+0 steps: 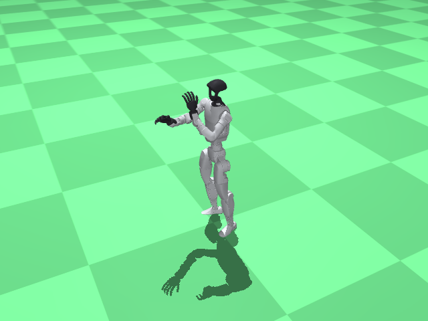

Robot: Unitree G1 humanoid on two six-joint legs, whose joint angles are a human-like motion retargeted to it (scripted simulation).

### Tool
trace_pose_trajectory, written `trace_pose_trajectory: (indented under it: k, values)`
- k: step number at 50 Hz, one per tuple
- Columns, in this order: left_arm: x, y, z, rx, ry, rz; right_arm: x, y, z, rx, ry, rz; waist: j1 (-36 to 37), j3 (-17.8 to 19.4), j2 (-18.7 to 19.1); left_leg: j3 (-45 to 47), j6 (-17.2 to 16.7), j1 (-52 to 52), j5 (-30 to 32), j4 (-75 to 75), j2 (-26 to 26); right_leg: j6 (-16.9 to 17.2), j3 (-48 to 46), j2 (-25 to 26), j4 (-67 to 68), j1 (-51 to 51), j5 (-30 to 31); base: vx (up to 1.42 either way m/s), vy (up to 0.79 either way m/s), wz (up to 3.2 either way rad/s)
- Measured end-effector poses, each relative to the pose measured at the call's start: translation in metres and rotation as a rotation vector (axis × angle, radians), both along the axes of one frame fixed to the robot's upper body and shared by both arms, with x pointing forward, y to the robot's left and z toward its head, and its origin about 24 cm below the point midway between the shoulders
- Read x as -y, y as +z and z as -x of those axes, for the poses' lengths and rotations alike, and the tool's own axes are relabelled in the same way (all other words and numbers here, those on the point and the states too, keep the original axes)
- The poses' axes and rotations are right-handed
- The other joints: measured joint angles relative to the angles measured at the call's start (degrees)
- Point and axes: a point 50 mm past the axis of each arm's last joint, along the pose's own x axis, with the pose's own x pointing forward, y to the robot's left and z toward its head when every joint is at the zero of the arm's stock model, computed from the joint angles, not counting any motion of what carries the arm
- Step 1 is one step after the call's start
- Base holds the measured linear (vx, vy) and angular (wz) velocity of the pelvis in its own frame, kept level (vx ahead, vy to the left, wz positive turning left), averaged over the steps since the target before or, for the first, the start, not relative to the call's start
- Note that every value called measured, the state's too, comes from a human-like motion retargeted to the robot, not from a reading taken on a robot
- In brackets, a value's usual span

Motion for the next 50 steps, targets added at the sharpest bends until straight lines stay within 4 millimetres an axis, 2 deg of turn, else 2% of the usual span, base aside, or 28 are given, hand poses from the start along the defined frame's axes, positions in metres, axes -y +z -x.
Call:
trace_pose_trajectory:
  k: [2,4,6,8,10,11,13,15,17,19,23,25,27,30,32,33,35,37,38,40,42,45,48,50]
  values:
    - [-0.001,0.027,0.020,0.155,0.000,0.087,0.001,0.000,-0.001,-0.002,-0.001,0.012,-0.2,0.1,-0.2,-0.4,-0.2,-0.1,0.1,0.0,0.1,-0.1,-0.4,0.0,0.0,0.1,0.0,0.00,0.00,0.09]
    - [-0.001,0.042,0.037,0.256,-0.006,0.166,0.000,0.003,0.000,0.006,0.000,0.021,-0.4,0.3,-0.3,-0.6,-0.3,-0.2,0.1,0.1,0.1,-0.2,-0.6,0.0,0.2,0.1,-0.1,0.00,0.00,0.00]
    - [-0.002,0.043,0.045,0.301,0.002,0.233,0.000,0.006,0.000,0.031,-0.003,0.023,-0.5,0.7,-0.3,-0.8,-0.4,-0.2,0.1,0.2,0.1,-0.1,-0.7,0.0,0.3,0.2,-0.1,0.00,0.00,0.00]
    - [-0.007,0.033,0.039,0.272,0.037,0.266,0.001,0.011,0.001,0.064,-0.012,0.000,-0.4,1.2,-0.3,-0.9,-0.4,-0.1,0.1,0.1,0.1,0.0,-0.8,-0.1,0.5,0.3,-0.2,0.00,0.00,0.00]
    - [-0.007,0.008,0.018,0.118,0.048,0.208,0.002,0.016,0.002,0.085,-0.013,-0.033,-0.4,1.8,-0.3,-0.9,-0.2,0.1,0.1,0.1,0.0,0.0,-0.8,-0.2,0.7,0.3,-0.3,0.00,0.00,0.00]
    - [-0.004,-0.013,-0.001,-0.049,0.026,0.130,0.002,0.018,0.001,0.078,-0.015,-0.047,-0.3,2.0,-0.3,-0.9,0.0,0.2,0.1,0.0,0.0,0.1,-0.8,-0.2,0.8,0.4,-0.3,0.00,0.00,0.00]
    - [0.004,-0.067,-0.036,-0.425,-0.037,-0.043,0.002,0.019,0.000,0.052,-0.014,-0.063,-0.3,2.4,-0.5,-0.9,0.4,0.3,0.1,0.0,-0.2,0.1,-0.9,-0.4,0.8,0.5,-0.4,0.00,0.00,0.00]
    - [0.007,-0.118,-0.056,-0.714,-0.076,-0.187,0.001,0.020,-0.001,0.033,-0.008,-0.059,-0.3,2.7,-0.8,-1.0,0.7,0.3,0.1,0.1,-0.2,0.1,-0.9,-0.5,0.9,0.5,-0.4,0.00,0.00,0.00]
    - [0.005,-0.127,-0.051,-0.721,-0.065,-0.194,0.002,0.021,0.001,0.051,-0.006,-0.052,-0.4,2.6,-1.0,-1.0,0.7,0.3,0.0,0.1,-0.2,0.0,-0.9,-0.5,0.8,0.5,-0.4,0.00,0.00,0.00]
    - [0.002,-0.098,-0.035,-0.548,-0.052,-0.126,0.004,0.019,0.003,0.060,-0.007,-0.039,-0.4,2.4,-1.2,-1.0,0.5,0.2,0.0,0.2,-0.1,-0.1,-0.9,-0.4,0.8,0.5,-0.4,0.00,0.00,0.00]
    - [-0.008,-0.015,0.006,-0.090,-0.010,0.021,0.009,0.007,0.001,0.012,-0.017,0.007,-0.1,1.6,-1.7,-1.1,0.0,0.0,-0.2,0.3,0.1,-0.2,-1.1,-0.2,0.7,0.5,-0.4,0.00,0.00,0.00]
    - [-0.011,0.015,0.028,0.107,0.000,0.122,0.009,0.003,0.000,0.002,-0.018,0.021,-0.1,1.3,-1.8,-1.1,-0.2,0.0,-0.2,0.3,0.2,-0.2,-1.1,0.0,0.7,0.5,-0.4,0.00,0.00,0.00]
    - [-0.012,0.030,0.045,0.246,0.005,0.220,0.007,0.004,0.001,0.020,-0.016,0.013,-0.1,1.2,-1.7,-1.0,-0.3,0.0,-0.3,0.3,0.3,-0.2,-1.0,0.1,0.6,0.4,-0.3,0.00,0.00,0.00]
    - [-0.012,0.029,0.051,0.323,0.029,0.287,0.003,0.009,0.004,0.071,-0.006,-0.030,-0.1,1.4,-1.5,-0.7,-0.2,0.1,-0.2,0.2,0.3,0.0,-0.7,0.1,0.6,0.4,-0.2,0.00,0.00,0.00]
    - [-0.008,0.011,0.033,0.206,0.037,0.189,-0.001,0.013,0.005,0.081,0.013,-0.040,-0.1,1.6,-1.4,-0.5,0.0,0.3,-0.2,0.2,0.3,0.2,-0.4,0.1,0.6,0.3,-0.2,0.00,0.00,0.00]
    - [-0.005,-0.003,0.019,0.087,0.022,0.108,-0.002,0.015,0.005,0.077,0.021,-0.040,-0.1,1.8,-1.4,-0.4,0.2,0.4,-0.2,0.2,0.3,0.2,-0.3,0.1,0.7,0.3,-0.2,0.00,0.00,0.00]
    - [0.002,-0.047,-0.015,-0.240,-0.020,-0.070,-0.005,0.017,0.004,0.061,0.031,-0.037,-0.1,2.1,-1.4,-0.1,0.5,0.5,-0.2,0.2,0.2,0.3,-0.1,0.0,0.8,0.2,-0.2,0.00,0.00,0.00]
    - [0.005,-0.102,-0.045,-0.550,-0.019,-0.254,-0.006,0.018,0.004,0.047,0.038,-0.027,-0.2,2.3,-1.4,0.0,0.8,0.5,-0.2,0.2,0.1,0.4,0.0,-0.1,0.9,0.1,-0.3,0.00,0.00,0.00]
    - [0.005,-0.126,-0.053,-0.654,-0.006,-0.334,-0.007,0.019,0.004,0.047,0.042,-0.018,-0.3,2.3,-1.4,0.1,0.8,0.5,-0.2,0.2,0.1,0.5,0.1,-0.1,1.0,0.0,-0.3,0.00,0.00,0.00]
    - [0.003,-0.152,-0.055,-0.733,0.012,-0.409,-0.007,0.018,0.005,0.056,0.048,0.000,-0.4,2.2,-1.3,0.1,0.8,0.5,-0.2,0.2,0.1,0.5,0.1,-0.1,1.0,-0.1,-0.3,0.00,0.00,0.00]
    - [0.004,-0.135,-0.047,-0.638,0.002,-0.356,-0.005,0.017,0.006,0.063,0.046,0.016,-0.4,2.0,-1.3,0.1,0.7,0.4,-0.2,0.2,0.1,0.4,0.1,-0.1,1.1,-0.1,-0.3,0.00,0.00,0.00]
    - [0.004,-0.076,-0.029,-0.370,-0.012,-0.239,0.001,0.009,0.003,0.028,0.029,0.038,-0.2,1.4,-1.2,-0.1,0.4,0.2,-0.3,0.3,0.2,0.3,-0.1,-0.1,1.1,-0.1,-0.3,0.00,0.00,0.00]
    - [0.001,-0.013,-0.001,-0.059,0.010,-0.084,0.004,0.002,0.000,-0.007,0.007,0.062,-0.1,0.8,-1.0,-0.2,0.1,0.2,-0.4,0.3,0.2,0.2,-0.2,0.0,1.0,0.0,-0.3,0.00,0.00,0.00]
    - [-0.002,0.017,0.020,0.114,0.012,0.037,0.004,0.001,-0.001,-0.010,0.003,0.078,-0.1,0.5,-0.9,-0.3,-0.1,0.1,-0.4,0.4,0.3,0.1,-0.3,0.0,0.9,0.0,-0.3,0.00,0.00,0.00]
